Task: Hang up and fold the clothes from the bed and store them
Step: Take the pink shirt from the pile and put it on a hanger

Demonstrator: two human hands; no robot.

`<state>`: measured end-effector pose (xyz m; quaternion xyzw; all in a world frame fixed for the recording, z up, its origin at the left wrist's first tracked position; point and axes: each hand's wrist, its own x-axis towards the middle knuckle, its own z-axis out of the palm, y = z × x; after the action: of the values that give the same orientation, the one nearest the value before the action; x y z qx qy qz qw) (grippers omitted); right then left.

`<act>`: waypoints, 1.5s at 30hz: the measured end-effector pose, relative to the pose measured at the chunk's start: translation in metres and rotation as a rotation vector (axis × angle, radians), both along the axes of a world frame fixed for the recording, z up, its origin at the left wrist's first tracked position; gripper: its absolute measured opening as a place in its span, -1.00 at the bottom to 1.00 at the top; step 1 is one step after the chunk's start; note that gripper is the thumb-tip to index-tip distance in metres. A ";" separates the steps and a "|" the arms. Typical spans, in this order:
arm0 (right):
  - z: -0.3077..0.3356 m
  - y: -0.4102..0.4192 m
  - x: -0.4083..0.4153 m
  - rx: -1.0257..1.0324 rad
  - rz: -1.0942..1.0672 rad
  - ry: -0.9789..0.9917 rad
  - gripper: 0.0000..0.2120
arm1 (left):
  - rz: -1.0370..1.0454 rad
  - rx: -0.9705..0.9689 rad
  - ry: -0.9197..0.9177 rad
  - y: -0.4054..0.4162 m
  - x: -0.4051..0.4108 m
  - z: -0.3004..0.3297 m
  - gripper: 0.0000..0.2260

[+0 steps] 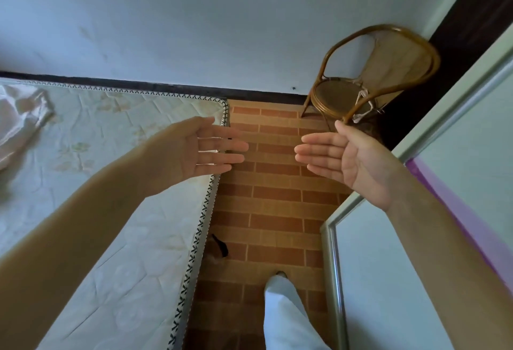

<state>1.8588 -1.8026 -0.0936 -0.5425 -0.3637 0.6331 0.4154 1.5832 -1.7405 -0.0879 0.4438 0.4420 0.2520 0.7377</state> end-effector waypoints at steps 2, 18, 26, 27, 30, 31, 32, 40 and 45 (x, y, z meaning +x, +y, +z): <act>0.002 0.033 0.022 0.010 0.005 0.005 -0.50 | 0.014 0.010 -0.003 0.028 0.023 0.003 -0.61; 0.010 0.248 0.130 -0.011 0.071 0.033 -0.51 | 0.093 -0.042 -0.004 0.216 0.135 0.007 -0.52; 0.012 0.401 0.142 0.032 0.098 0.033 -0.50 | 0.069 0.030 -0.030 0.369 0.154 0.008 -0.61; 0.013 0.423 0.142 0.042 0.096 0.033 -0.50 | 0.070 0.037 -0.025 0.391 0.156 0.011 -0.62; 0.019 0.482 0.146 0.069 0.090 0.034 -0.50 | 0.071 0.045 -0.015 0.454 0.162 0.019 -0.62; 0.021 0.499 0.149 0.071 0.090 0.035 -0.50 | 0.063 0.049 -0.007 0.472 0.165 0.021 -0.62; 0.022 0.514 0.151 0.069 0.090 0.036 -0.50 | 0.055 0.051 0.001 0.489 0.167 0.023 -0.62; 0.013 0.630 0.180 0.012 0.057 0.026 -0.52 | 0.089 0.021 0.021 0.606 0.185 0.018 -0.62; 0.007 0.721 0.201 0.009 0.132 -0.008 -0.54 | 0.156 0.011 0.027 0.680 0.207 0.008 -0.62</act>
<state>2.0595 -1.0812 -0.0866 -0.5181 -0.4033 0.6553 0.3735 1.7898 -1.0605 -0.0800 0.4156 0.4836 0.3052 0.7073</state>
